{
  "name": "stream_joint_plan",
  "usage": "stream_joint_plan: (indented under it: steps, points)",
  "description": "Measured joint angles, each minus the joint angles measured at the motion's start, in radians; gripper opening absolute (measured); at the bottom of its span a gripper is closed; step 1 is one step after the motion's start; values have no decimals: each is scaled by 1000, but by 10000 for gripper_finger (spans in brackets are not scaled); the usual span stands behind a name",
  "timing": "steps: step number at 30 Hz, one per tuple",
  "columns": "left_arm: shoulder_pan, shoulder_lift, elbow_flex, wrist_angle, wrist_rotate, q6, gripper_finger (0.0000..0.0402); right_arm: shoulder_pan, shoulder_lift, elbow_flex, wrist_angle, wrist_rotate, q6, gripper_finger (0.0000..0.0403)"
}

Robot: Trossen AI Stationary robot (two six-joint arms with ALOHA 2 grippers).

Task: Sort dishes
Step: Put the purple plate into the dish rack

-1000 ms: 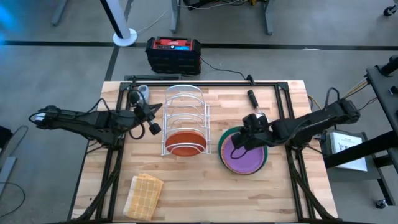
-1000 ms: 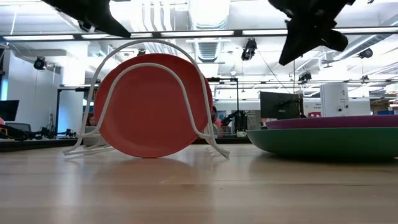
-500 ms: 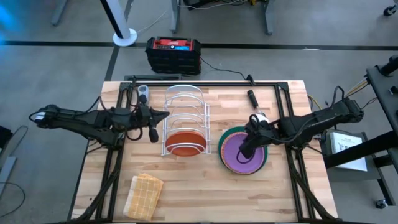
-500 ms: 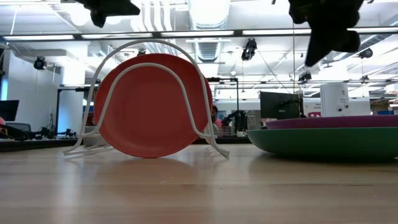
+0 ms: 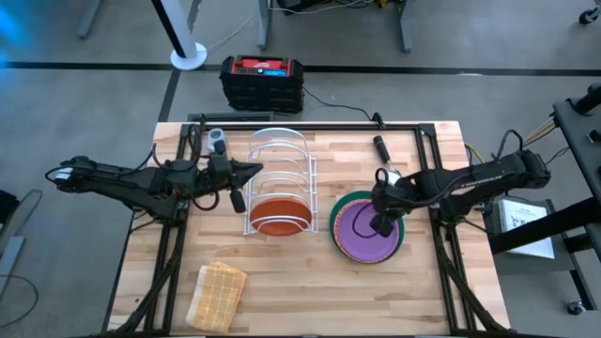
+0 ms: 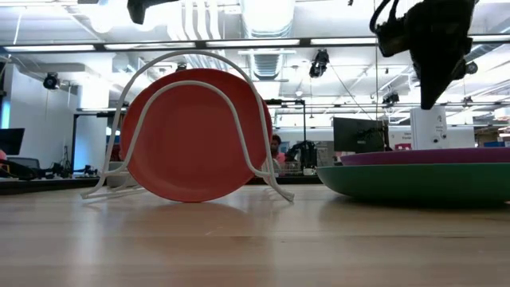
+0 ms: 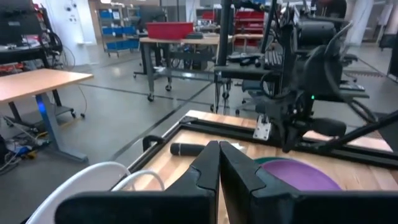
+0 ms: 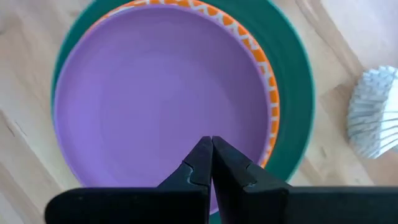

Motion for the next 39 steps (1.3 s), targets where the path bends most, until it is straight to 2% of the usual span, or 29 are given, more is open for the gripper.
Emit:
stream_joint_plan:
  steps: [16,22,26,31,36,39]
  points:
    - [1,49,0,105,-37,64,0,-206,0,-2,13,-20,-357,0]
    - [1,57,0,117,-45,83,0,-210,0,-10,18,-46,-490,0]
    - [1,57,0,118,-46,85,0,-211,1,-21,28,-49,-508,0]
    - [1,58,0,117,-46,100,0,-206,1,-60,125,-126,-547,2]
    - [1,58,0,117,-47,111,0,-199,2,-121,207,-138,-647,29]
    - [1,58,0,117,-47,112,0,-199,2,-137,228,-84,-670,56]
